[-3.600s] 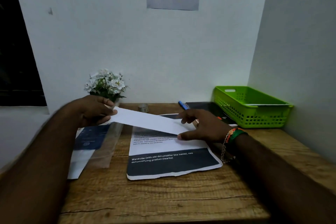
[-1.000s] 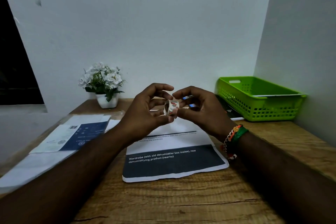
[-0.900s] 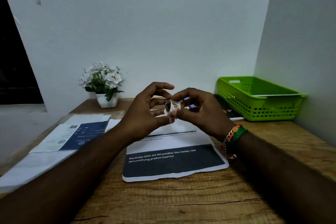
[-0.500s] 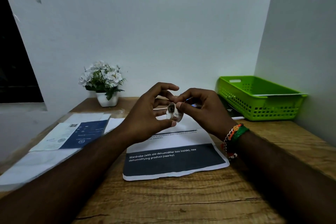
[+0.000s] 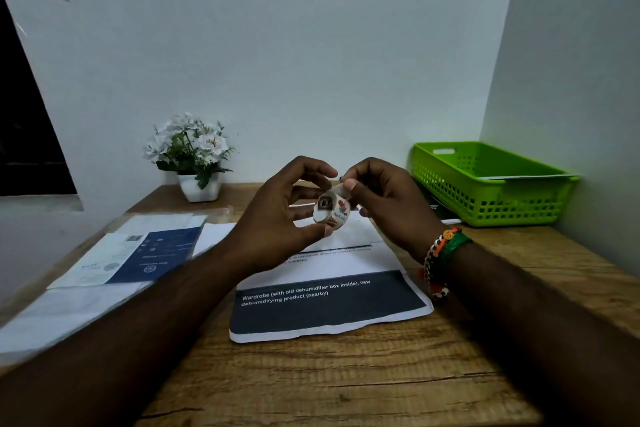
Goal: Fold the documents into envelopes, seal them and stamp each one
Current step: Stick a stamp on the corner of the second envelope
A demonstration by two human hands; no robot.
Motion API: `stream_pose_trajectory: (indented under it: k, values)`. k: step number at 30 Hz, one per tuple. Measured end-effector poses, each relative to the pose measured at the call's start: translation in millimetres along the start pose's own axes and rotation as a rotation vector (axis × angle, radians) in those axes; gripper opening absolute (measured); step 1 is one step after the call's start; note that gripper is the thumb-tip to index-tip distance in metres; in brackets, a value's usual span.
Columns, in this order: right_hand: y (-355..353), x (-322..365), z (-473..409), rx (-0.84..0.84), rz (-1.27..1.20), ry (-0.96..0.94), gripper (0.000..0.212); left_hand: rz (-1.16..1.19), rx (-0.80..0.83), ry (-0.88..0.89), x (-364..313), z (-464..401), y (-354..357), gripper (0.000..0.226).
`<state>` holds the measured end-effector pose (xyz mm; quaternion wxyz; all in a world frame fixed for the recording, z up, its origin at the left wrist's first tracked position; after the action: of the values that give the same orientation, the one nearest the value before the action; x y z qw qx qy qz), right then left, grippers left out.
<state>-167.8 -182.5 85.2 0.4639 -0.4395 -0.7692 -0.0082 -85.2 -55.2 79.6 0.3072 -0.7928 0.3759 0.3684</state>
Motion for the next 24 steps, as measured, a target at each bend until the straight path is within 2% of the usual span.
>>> stream_pose_trajectory:
  k: [4, 12, 24]
  values:
    - [-2.3, -3.5, -1.9, 0.0, 0.011, -0.001, 0.007, -0.035, 0.015, 0.014, -1.1, -0.3, 1.4, 0.067]
    - [-6.2, -4.8, -5.7, -0.029, 0.074, -0.07, 0.008, -0.175, 0.046, 0.088, -12.4, 0.5, 2.5, 0.069]
    - [-6.6, -10.4, -5.7, -0.03, 0.022, 0.007, 0.008, -0.169, 0.045, 0.103, -14.7, 0.6, 4.0, 0.072]
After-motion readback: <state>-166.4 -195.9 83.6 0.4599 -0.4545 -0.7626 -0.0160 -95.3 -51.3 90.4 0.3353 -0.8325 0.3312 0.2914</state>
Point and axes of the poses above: each hand's wrist, its own z-axis away from the middle knuckle, its own y-axis out of the palm, x = y × z, the point moved 9 cm from there along -z, towards the middle knuckle, and after that the axes turned 11 degrees about z, right-handed, at the moved point
